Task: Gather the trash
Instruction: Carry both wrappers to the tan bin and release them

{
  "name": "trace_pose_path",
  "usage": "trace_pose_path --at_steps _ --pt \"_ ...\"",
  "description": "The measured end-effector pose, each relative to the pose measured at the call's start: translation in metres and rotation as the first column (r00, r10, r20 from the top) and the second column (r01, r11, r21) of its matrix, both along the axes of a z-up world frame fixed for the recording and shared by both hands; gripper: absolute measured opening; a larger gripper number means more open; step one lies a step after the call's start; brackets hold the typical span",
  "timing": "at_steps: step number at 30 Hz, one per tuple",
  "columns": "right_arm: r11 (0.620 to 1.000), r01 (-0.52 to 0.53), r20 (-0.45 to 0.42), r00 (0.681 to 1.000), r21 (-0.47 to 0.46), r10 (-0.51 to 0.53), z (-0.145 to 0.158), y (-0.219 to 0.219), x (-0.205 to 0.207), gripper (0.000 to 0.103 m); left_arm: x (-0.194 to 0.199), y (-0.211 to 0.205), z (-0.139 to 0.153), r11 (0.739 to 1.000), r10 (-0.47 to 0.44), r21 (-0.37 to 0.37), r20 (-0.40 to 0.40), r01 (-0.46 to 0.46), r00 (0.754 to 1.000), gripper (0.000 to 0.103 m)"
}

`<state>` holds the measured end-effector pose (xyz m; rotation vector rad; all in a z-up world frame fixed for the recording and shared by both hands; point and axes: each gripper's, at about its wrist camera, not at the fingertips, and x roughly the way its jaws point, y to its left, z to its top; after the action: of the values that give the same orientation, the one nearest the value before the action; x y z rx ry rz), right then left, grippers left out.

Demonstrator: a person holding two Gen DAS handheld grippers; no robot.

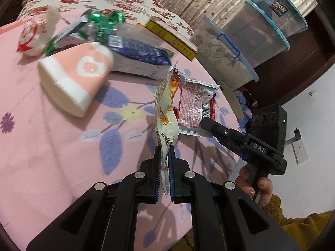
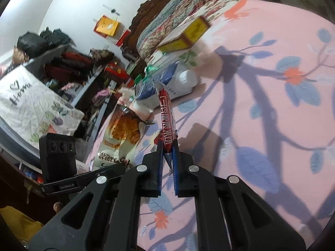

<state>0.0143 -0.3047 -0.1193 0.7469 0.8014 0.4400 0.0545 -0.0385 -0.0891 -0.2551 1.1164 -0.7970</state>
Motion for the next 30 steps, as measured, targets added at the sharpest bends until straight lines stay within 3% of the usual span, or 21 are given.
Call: trace_pose_path --at_steps 4,10,13,20,25,27,28,29,30 --pt "0.996 0.087 0.027 0.996 0.030 -0.088 0.003 -0.038 -0.010 0.010 0.007 -0.026 0.007 0.999 -0.047 0.002 -0.005 0.047 0.999 0.006" --pt "0.965 0.259 0.073 0.962 0.042 -0.262 0.011 -0.115 -0.030 0.010 0.022 -0.105 0.025 0.980 -0.196 0.039 0.026 0.194 0.980 0.006" --pt "0.922 0.384 0.094 0.917 0.045 -0.387 0.016 -0.170 -0.047 0.010 0.031 -0.164 0.037 0.955 -0.292 0.062 0.059 0.289 0.955 0.006" --pt "0.808 0.589 0.080 0.804 0.019 -0.589 0.013 -0.287 -0.068 0.010 0.050 -0.341 0.048 0.861 -0.502 0.147 0.100 0.486 0.859 0.006" --pt "0.756 0.655 0.039 0.755 -0.007 -0.654 0.003 -0.338 -0.063 0.013 0.064 -0.440 0.033 0.825 -0.548 0.214 0.078 0.523 0.833 0.006" --pt "0.750 0.661 0.019 0.750 -0.002 -0.661 -0.004 -0.354 -0.059 0.013 0.069 -0.469 0.024 0.824 -0.541 0.248 0.077 0.509 0.837 0.014" --pt "0.748 0.664 0.011 0.748 -0.005 -0.663 -0.004 -0.354 -0.054 0.013 0.071 -0.477 0.019 0.828 -0.529 0.267 0.076 0.494 0.845 0.038" --pt "0.739 0.673 0.000 0.739 -0.010 -0.673 -0.007 -0.361 -0.051 0.020 0.075 -0.485 0.014 0.840 -0.498 0.296 0.085 0.455 0.863 0.056" --pt "0.729 0.684 -0.005 0.729 -0.010 -0.684 -0.008 -0.362 -0.053 0.029 0.077 -0.487 0.012 0.847 -0.481 0.306 0.096 0.434 0.872 0.058"
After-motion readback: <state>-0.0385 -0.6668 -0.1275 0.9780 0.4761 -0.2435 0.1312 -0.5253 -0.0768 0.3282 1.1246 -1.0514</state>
